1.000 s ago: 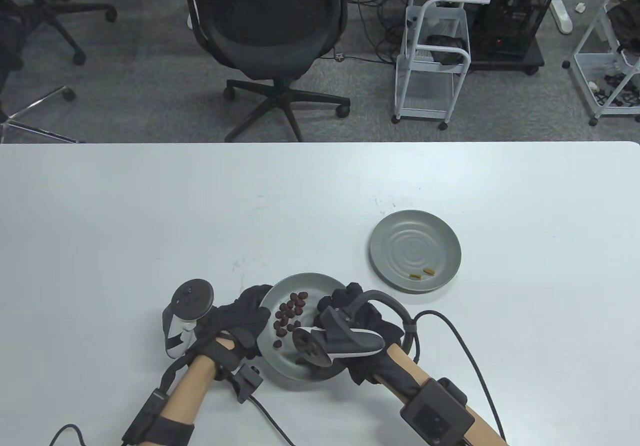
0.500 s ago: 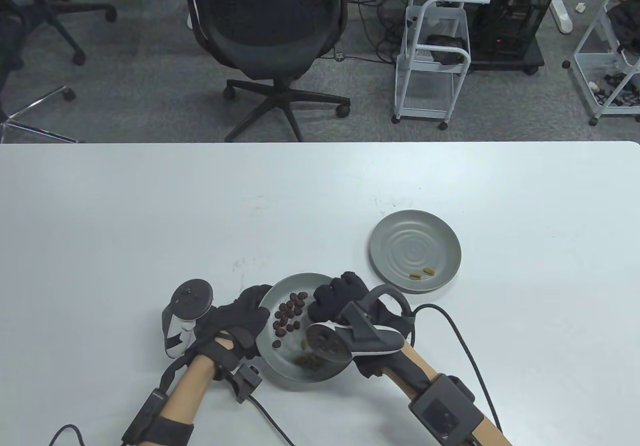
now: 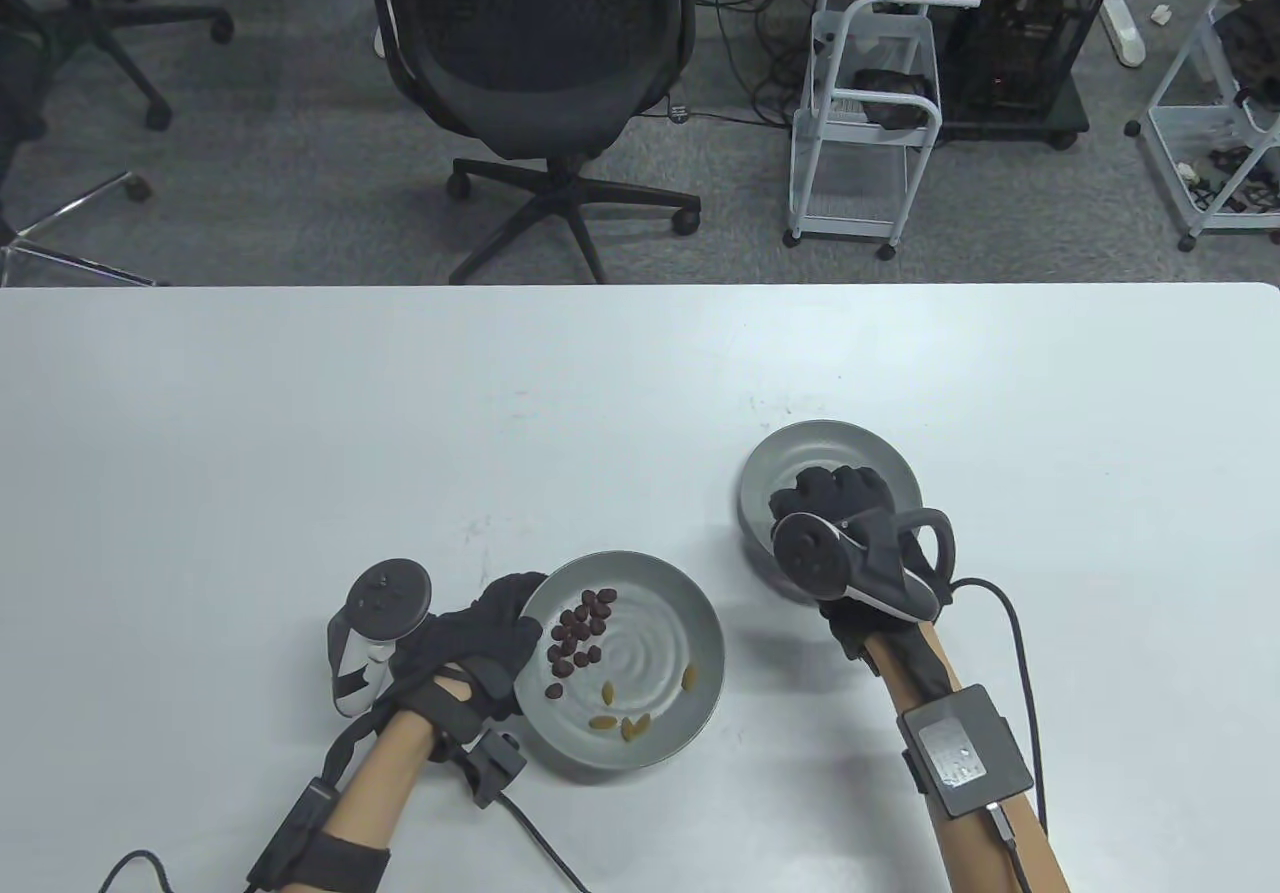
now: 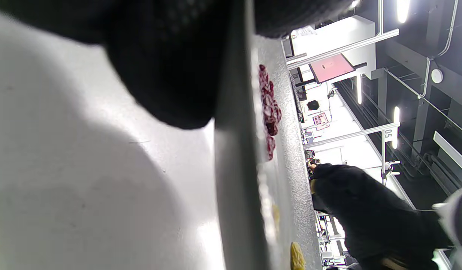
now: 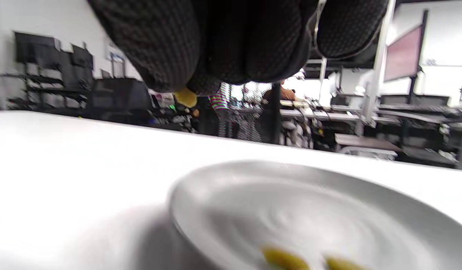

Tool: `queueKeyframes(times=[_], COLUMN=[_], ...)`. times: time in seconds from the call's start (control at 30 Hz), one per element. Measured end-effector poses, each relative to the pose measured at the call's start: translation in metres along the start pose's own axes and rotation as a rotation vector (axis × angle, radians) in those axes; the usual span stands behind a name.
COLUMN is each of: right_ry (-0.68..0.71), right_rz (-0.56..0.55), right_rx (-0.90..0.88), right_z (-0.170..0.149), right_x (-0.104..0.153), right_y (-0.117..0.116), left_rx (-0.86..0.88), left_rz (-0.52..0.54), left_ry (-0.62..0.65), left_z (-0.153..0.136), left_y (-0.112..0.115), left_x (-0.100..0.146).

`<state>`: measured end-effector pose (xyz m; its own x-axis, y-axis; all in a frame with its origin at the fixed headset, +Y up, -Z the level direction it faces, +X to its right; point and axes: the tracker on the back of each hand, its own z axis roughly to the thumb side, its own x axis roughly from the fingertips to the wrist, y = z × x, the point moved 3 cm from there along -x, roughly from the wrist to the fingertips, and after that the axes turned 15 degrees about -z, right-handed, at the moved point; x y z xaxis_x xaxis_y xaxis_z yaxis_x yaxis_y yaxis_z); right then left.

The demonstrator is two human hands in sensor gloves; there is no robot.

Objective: Pick raisins with hand pinch into plate

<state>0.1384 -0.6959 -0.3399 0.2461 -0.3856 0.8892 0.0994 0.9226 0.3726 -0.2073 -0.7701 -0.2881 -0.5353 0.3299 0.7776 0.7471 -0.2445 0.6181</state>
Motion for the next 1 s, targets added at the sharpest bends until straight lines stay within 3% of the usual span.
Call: queueKeyframes(times=[0.17,0.67,0.83,1.0], right_ry=[-0.033,-0.019,-0.038,-0.016], right_rz=[0.064,0.124,0.066,-0.049], right_rx=[0.002,0.094,0.064,-0.088], right_z=[-0.007,0.004,0.003,0.020], right_x=[0.004,0.004,0.001,-0.004], right_y=[-0.030,-0.043,-0.022,0.030], left_rx=[-0.006,-0.008,-0.006,-0.006], left_rz=[-0.003,-0.004,-0.005,-0.004], left_ry=[-0.005,-0.002,-0.001,0.004], left_z=[0.000,0.000,0.000,0.000], left_y=[0.001,0.002,0.001,0.001], left_x=[-0.001,-0.002,-0.001,-0.001])
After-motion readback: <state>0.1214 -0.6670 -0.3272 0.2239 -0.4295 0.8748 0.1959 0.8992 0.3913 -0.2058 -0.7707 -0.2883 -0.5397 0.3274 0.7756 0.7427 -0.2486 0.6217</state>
